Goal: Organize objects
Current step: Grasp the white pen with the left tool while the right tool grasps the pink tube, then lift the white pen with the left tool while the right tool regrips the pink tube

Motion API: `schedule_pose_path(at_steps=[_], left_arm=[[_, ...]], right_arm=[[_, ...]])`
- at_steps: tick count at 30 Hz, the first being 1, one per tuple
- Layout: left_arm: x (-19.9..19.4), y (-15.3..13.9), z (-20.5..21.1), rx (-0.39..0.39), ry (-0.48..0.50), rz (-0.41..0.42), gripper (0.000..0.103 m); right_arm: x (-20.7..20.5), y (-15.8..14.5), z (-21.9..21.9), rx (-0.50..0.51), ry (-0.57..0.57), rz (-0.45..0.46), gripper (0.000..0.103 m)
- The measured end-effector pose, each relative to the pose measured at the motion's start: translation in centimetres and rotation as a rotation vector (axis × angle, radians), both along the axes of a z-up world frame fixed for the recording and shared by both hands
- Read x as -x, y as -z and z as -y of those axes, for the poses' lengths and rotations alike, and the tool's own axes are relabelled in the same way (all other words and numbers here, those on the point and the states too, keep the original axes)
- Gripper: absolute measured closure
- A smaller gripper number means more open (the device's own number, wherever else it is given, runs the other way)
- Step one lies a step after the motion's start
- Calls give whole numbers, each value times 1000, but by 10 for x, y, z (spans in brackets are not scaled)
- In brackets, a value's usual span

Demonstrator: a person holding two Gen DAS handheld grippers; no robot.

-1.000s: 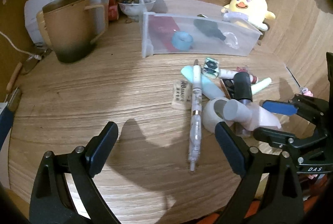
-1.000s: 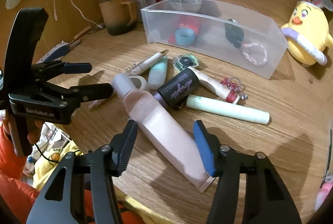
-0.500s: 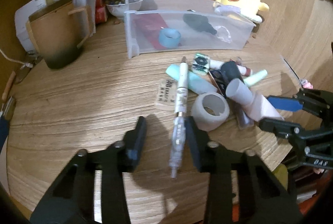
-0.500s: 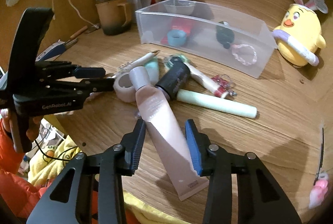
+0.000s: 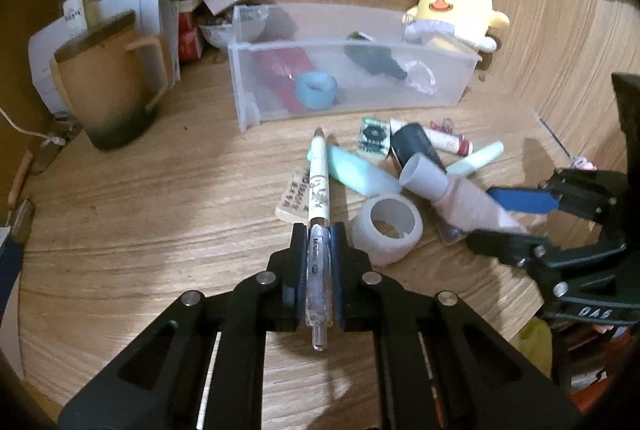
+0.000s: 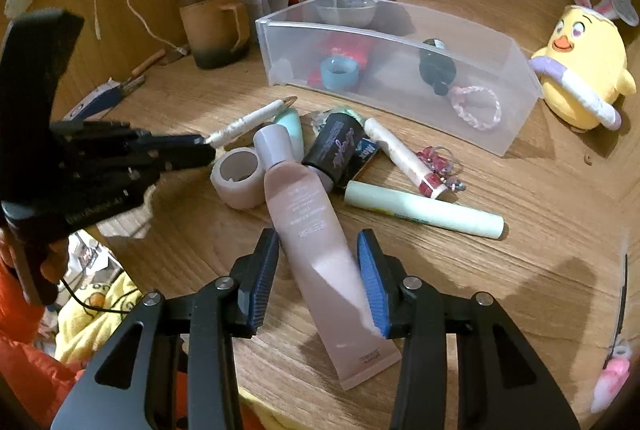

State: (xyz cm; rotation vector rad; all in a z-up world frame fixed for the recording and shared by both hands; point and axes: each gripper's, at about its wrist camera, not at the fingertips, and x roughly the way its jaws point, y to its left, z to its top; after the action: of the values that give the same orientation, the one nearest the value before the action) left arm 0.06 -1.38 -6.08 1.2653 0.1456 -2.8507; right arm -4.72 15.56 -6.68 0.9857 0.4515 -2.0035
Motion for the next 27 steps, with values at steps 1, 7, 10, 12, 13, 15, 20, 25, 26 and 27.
schedule_pose_path(at_steps=[1, 7, 10, 12, 13, 15, 20, 25, 26, 27], left_arm=[[-1, -2, 1, -3, -1, -5, 93], [-6, -4, 9, -33, -10, -4, 93], [-14, 0, 13, -42, -14, 12, 93], [-20, 4, 15, -39, -16, 27, 93], [-22, 5, 15, -37, -16, 34, 93], [-25, 8, 17, -35, -14, 46, 93], [-21, 13, 17, -32, -10, 58, 93], [-8, 14, 16, -26, 6, 53, 92], [-6, 14, 16, -23, 8, 50, 92], [-3, 14, 16, -17, 8, 47, 92]], right_arm=[[-1, 1, 1, -7, -10, 1, 65], [-3, 9, 6, -34, -21, 14, 65], [-2, 11, 9, -37, -19, 12, 65], [-2, 11, 9, -31, -21, 14, 65], [-1, 12, 9, -29, -22, 18, 66], [-2, 11, 9, -21, -21, 16, 72], [-4, 7, 5, -12, -9, 11, 83], [-2, 2, -1, 4, 17, 19, 90], [-2, 1, -3, 8, 19, 20, 91], [-2, -1, -4, 12, 21, 20, 92]])
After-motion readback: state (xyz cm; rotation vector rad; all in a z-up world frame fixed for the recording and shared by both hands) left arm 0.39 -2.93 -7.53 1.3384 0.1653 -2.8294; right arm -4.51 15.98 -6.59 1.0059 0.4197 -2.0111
